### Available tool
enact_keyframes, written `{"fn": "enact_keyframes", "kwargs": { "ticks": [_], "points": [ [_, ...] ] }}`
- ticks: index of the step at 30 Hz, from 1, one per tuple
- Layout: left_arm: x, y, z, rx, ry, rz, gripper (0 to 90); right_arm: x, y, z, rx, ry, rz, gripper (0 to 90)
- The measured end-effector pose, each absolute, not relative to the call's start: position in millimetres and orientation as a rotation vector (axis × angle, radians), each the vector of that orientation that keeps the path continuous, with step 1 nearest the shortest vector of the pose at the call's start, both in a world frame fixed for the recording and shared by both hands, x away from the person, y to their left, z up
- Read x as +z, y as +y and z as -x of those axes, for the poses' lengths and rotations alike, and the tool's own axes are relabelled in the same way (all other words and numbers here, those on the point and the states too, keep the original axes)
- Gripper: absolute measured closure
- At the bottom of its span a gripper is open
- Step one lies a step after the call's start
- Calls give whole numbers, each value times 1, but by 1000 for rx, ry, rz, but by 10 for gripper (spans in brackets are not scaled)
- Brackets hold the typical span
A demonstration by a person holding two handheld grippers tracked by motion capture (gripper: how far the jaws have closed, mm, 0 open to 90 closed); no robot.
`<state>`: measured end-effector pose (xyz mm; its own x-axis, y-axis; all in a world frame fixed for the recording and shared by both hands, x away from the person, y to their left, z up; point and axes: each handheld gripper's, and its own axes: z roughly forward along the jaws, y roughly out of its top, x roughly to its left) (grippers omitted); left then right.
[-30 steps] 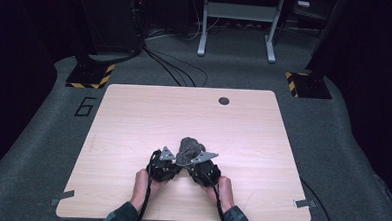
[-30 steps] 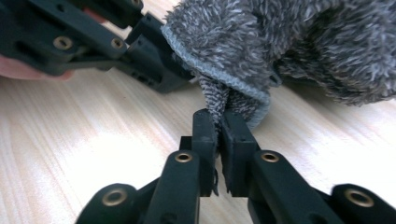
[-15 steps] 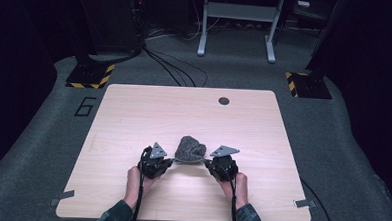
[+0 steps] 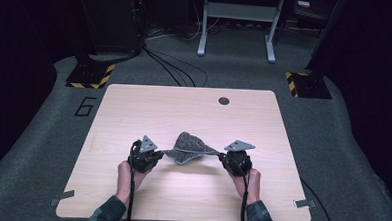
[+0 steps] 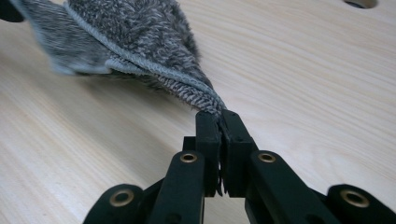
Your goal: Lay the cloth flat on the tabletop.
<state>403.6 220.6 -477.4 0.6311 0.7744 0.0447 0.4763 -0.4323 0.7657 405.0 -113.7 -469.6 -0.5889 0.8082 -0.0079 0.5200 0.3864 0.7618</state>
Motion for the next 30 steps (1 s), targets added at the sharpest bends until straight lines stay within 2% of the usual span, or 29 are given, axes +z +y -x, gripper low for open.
{"fn": "enact_keyframes", "kwargs": {
  "ticks": [11,14,16,20,21,22,25,30],
  "points": [
    [-477,233,-399,503,981,-2133,869,-471,-153,-401,1006,2227,-1244,873],
    [-484,231,-395,450,967,-2163,868,-482,-160,-395,973,2262,-1291,867],
    [-490,229,-390,367,947,-2204,853,-490,-164,-392,969,2287,-1316,842],
    [-495,225,-384,276,936,-2235,610,-496,-171,-385,954,2328,-1347,656],
    [-494,226,-383,261,941,-2225,491,-491,-174,-383,972,2335,-1330,537],
    [-492,226,-383,251,938,-2225,491,-491,-174,-383,972,2335,-1330,537],
    [-482,226,-382,257,938,-2193,387,-475,-168,-377,1010,2342,-1269,419],
    [-473,219,-383,262,890,-2211,317,-458,-129,-365,1096,2398,-1072,387]
  ]
}}
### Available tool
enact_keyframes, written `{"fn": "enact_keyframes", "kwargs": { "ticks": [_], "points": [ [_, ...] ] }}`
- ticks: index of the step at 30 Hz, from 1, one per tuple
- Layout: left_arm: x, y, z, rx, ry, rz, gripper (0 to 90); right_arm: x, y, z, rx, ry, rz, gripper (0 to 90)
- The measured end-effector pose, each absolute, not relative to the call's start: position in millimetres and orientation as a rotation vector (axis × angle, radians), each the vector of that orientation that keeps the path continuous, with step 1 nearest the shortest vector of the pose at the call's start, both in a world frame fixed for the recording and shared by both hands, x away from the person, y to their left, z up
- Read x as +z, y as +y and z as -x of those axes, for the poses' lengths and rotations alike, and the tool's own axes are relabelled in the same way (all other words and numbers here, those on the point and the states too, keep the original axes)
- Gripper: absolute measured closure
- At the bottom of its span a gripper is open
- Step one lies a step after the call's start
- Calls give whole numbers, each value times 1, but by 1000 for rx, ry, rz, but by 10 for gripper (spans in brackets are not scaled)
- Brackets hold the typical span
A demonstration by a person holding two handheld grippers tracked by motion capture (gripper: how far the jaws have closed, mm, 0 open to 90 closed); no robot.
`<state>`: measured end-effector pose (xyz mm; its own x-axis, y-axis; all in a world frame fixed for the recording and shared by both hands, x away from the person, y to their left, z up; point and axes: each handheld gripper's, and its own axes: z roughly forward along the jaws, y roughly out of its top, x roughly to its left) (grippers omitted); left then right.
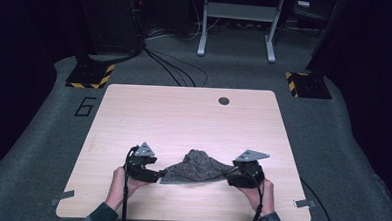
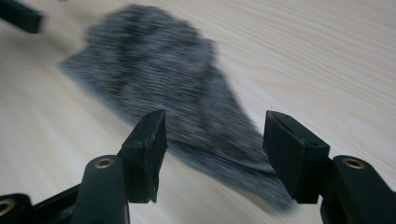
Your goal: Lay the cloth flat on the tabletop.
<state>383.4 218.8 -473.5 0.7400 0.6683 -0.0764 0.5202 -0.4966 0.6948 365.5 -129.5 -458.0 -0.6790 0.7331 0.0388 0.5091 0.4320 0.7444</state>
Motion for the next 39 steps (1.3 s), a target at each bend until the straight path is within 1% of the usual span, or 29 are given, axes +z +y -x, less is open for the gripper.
{"fn": "enact_keyframes", "kwargs": {
  "ticks": [2,3,4,5,6,7,8,9,10,11,12,13,14,16,18,28,33,34,35,37,38,39],
  "points": [
    [-479,211,-386,237,857,-2256,323,-461,-106,-360,1096,2465,-961,378],
    [-483,206,-388,232,845,-2273,329,-464,-94,-358,1084,2497,-914,360],
    [-489,202,-391,218,842,-2292,346,-469,-82,-356,1057,2522,-895,352],
    [-494,199,-393,211,837,-2307,358,-474,-72,-357,1043,2537,-862,355],
    [-499,196,-396,210,831,-2323,378,-480,-64,-359,1008,2543,-848,377],
    [-504,194,-398,196,829,-2347,408,-485,-57,-361,971,2530,-845,421],
    [-508,193,-399,192,834,-2336,474,-490,-53,-364,939,2534,-847,496],
    [-508,193,-400,207,828,-2330,531,-493,-52,-368,919,2537,-845,591],
    [-508,193,-400,211,817,-2340,576,-495,-52,-370,903,2542,-864,651],
    [-508,193,-400,212,810,-2342,640,-497,-53,-375,906,2530,-878,733],
    [-508,193,-400,213,806,-2345,676,-497,-54,-378,926,2528,-888,798],
    [-508,192,-399,224,800,-2346,724,-496,-56,-380,927,2527,-899,840],
    [-508,192,-399,225,803,-2341,763,-496,-58,-382,943,2508,-921,859],
    [-509,194,-399,233,809,-2331,807,-493,-64,-386,944,2508,-941,869],
    [-509,195,-400,246,817,-2326,826,-491,-70,-389,951,2486,-971,874],
    [-508,209,-403,262,870,-2309,849,-480,-116,-419,990,2362,-1147,876],
    [-506,222,-407,283,916,-2299,840,-485,-131,-435,967,2338,-1216,872],
    [-505,223,-408,281,934,-2295,824,-488,-131,-438,964,2343,-1236,864],
    [-505,223,-408,282,952,-2288,747,-490,-132,-440,973,2361,-1245,829],
    [-500,223,-408,300,948,-2288,659,-492,-132,-441,978,2365,-1264,761],
    [-496,222,-407,304,958,-2282,582,-491,-133,-440,988,2370,-1259,710],
    [-493,219,-406,310,953,-2279,529,-490,-135,-438,1006,2367,-1267,670]
  ]
}}
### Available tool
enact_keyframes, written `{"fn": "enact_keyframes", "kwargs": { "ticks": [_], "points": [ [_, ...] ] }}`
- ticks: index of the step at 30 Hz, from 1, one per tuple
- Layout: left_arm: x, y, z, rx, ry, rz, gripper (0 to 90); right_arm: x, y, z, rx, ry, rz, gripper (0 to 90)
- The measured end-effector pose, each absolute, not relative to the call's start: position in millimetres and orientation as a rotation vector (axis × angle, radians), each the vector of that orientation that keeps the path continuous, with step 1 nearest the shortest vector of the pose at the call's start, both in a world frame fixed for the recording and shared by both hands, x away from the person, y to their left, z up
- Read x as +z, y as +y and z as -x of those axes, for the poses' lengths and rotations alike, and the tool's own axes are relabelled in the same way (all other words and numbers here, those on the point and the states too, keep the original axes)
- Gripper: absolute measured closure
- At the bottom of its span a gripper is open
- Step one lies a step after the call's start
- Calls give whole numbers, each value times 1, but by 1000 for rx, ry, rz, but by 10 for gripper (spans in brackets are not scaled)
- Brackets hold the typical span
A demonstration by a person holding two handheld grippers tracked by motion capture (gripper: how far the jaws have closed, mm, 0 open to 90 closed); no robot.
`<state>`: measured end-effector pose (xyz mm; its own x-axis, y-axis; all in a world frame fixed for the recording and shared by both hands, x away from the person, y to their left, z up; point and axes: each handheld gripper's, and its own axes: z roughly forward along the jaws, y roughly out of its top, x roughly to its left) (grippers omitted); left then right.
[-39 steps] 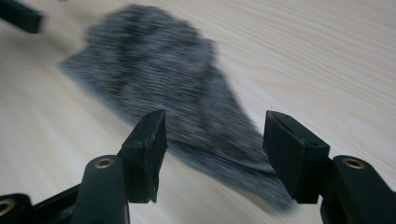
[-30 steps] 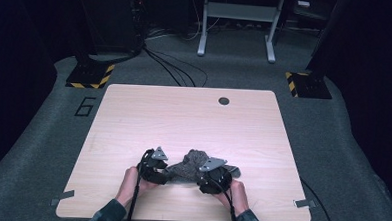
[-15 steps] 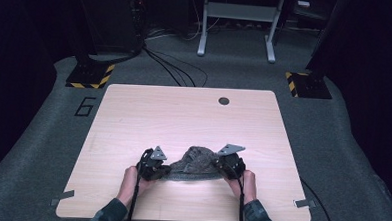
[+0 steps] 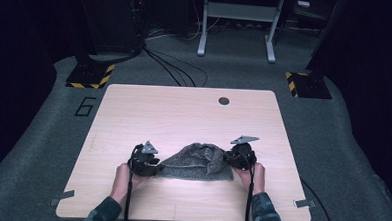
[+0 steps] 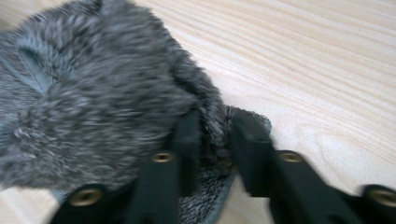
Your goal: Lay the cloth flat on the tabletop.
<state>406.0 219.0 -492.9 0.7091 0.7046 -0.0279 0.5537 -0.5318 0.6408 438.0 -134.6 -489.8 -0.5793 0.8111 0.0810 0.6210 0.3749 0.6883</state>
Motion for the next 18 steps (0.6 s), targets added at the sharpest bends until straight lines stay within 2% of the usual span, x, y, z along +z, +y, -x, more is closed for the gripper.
{"fn": "enact_keyframes", "kwargs": {
  "ticks": [1,3,6,10,15,18],
  "points": [
    [-489,216,-405,312,927,-2274,519,-488,-137,-436,1012,2363,-1257,647],
    [-483,206,-403,321,890,-2287,473,-482,-140,-430,1036,2352,-1260,531],
    [-480,184,-402,310,818,-2309,447,-473,-142,-417,1069,2333,-1254,451],
    [-486,151,-404,300,728,-2353,439,-466,-133,-396,1120,2326,-1206,375],
    [-497,123,-411,329,709,-2388,452,-468,-105,-379,1119,2370,-1124,282],
    [-499,117,-416,372,725,-2394,479,-476,-89,-379,1035,2396,-1087,291]
  ]
}}
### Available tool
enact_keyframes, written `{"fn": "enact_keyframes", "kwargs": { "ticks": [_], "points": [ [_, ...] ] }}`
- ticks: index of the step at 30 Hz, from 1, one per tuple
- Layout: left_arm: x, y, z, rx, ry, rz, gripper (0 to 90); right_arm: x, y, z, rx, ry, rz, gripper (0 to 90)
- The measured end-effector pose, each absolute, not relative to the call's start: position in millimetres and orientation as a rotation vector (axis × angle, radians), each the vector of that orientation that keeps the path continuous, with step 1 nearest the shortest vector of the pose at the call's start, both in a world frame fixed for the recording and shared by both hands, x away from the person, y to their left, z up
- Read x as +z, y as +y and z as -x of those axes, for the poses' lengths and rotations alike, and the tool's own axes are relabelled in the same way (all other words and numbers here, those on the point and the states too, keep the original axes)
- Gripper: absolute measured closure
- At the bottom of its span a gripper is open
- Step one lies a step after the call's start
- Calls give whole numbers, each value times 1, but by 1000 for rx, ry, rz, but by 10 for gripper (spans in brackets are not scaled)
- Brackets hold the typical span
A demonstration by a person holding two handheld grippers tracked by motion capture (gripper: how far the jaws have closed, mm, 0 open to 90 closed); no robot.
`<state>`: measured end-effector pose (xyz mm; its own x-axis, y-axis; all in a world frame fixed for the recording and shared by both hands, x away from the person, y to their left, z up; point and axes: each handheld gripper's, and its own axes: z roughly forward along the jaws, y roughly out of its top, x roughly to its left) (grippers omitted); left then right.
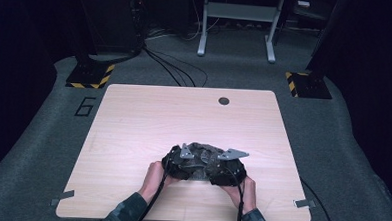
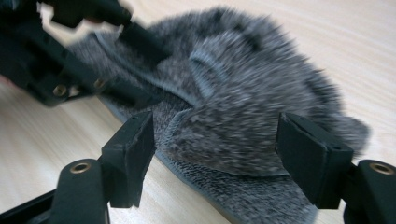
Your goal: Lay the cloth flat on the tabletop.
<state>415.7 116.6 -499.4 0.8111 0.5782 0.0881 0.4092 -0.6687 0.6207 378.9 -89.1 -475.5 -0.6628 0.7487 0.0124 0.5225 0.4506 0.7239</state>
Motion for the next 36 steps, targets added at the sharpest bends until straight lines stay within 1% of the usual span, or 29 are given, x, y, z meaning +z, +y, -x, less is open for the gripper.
{"fn": "enact_keyframes", "kwargs": {
  "ticks": [1,2,4,5,6,8,11,18,19,20,22,23,25,27,28,29,32,34,36],
  "points": [
    [-500,115,-417,380,732,-2400,499,-479,-85,-380,1015,2399,-1094,338],
    [-502,114,-417,397,733,-2407,516,-481,-83,-381,994,2395,-1094,422],
    [-505,112,-419,389,721,-2423,617,-485,-81,-383,971,2387,-1118,577],
    [-506,113,-419,383,715,-2412,657,-486,-81,-383,959,2384,-1156,644],
    [-506,113,-419,385,709,-2413,712,-488,-83,-386,949,2386,-1119,701],
    [-506,113,-420,384,702,-2415,798,-490,-88,-390,961,2390,-1123,807],
    [-505,118,-421,359,709,-2390,843,-490,-93,-392,964,2388,-1156,898],
    [-498,133,-422,338,744,-2345,851,-487,-107,-400,962,2355,-1178,900],
    [-497,135,-422,329,740,-2350,847,-486,-108,-399,978,2353,-1194,887],
    [-497,135,-422,335,744,-2347,844,-484,-108,-397,1001,2343,-1194,798],
    [-498,135,-421,324,744,-2355,828,-481,-104,-391,1060,2342,-1176,549],
    [-499,134,-421,329,748,-2356,813,-480,-99,-386,1075,2352,-1174,479],
    [-501,133,-420,325,748,-2357,801,-482,-84,-375,1082,2380,-1111,368],
    [-503,132,-419,324,751,-2355,795,-488,-64,-367,1060,2416,-1059,322],
    [-503,132,-419,326,750,-2357,796,-492,-56,-364,1016,2426,-1071,328],
    [-503,132,-418,331,750,-2360,798,-496,-52,-365,993,2423,-1053,366],
    [-502,134,-419,330,745,-2349,829,-504,-49,-371,928,2407,-1080,607],
    [-502,137,-419,330,747,-2349,845,-502,-56,-376,931,2394,-1102,723],
    [-503,138,-419,335,755,-2336,852,-500,-63,-379,929,2385,-1128,808]
  ]
}}
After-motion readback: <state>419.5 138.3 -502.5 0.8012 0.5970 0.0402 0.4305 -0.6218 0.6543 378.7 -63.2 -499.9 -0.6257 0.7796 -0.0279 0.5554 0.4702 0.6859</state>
